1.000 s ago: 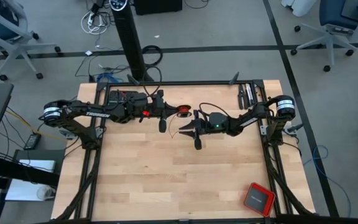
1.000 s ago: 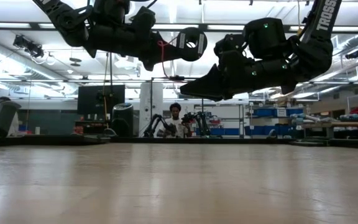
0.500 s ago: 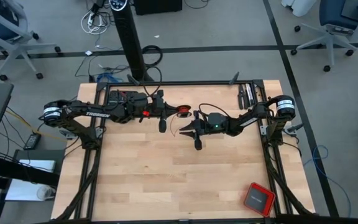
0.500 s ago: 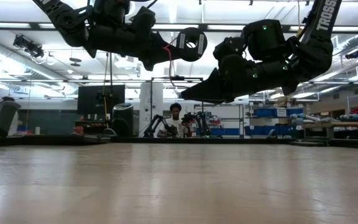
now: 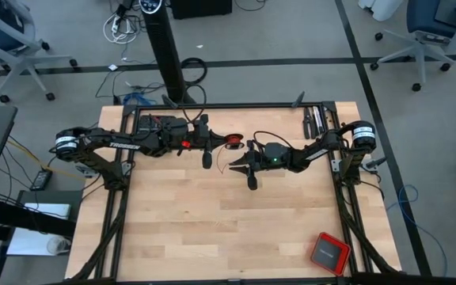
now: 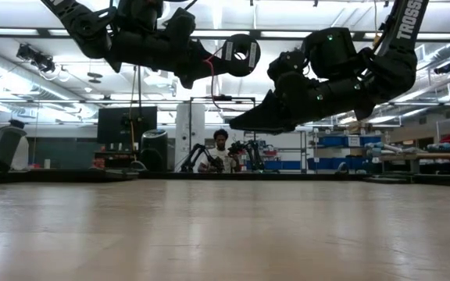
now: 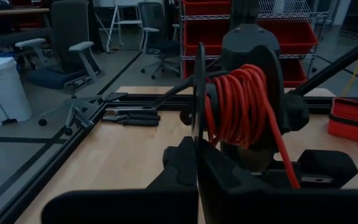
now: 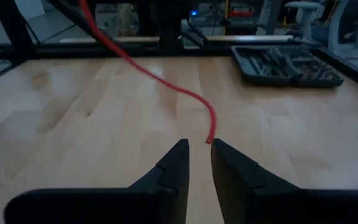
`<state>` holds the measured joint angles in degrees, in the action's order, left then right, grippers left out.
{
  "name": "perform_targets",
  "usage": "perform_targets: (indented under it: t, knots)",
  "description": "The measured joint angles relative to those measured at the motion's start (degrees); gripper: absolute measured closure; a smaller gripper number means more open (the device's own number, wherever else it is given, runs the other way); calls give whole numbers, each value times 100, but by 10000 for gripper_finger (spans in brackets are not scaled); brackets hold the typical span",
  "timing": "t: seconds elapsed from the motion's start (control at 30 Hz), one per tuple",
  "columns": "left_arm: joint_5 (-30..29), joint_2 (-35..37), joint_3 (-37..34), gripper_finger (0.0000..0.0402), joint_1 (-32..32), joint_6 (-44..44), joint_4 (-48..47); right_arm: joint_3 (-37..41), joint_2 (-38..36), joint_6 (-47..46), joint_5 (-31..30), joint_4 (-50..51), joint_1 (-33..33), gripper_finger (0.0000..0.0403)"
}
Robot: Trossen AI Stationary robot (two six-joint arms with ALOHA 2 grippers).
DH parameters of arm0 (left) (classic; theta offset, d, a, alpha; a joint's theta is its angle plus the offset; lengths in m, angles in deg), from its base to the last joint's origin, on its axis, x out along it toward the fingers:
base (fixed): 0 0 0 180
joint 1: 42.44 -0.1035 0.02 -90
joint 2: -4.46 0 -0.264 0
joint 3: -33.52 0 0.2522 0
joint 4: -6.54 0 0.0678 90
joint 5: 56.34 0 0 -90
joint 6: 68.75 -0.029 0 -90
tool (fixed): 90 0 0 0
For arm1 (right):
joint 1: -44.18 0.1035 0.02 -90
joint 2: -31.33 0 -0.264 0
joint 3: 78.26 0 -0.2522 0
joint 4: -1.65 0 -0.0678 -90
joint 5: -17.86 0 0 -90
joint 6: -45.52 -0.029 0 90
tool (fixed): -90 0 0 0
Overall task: Coil cords
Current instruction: Coil the red wire onto the spool
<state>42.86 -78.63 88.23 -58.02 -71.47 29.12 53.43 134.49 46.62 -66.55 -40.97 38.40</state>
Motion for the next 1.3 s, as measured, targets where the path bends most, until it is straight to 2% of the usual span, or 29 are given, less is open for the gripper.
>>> perform_targets:
  t: [1.2,1.3]
  knots:
    - [0,0,0,401,0,0,4,0,0,57,3,-480,5,343]
    - [2,0,0,401,0,0,4,0,0,57,1,-491,5,354]
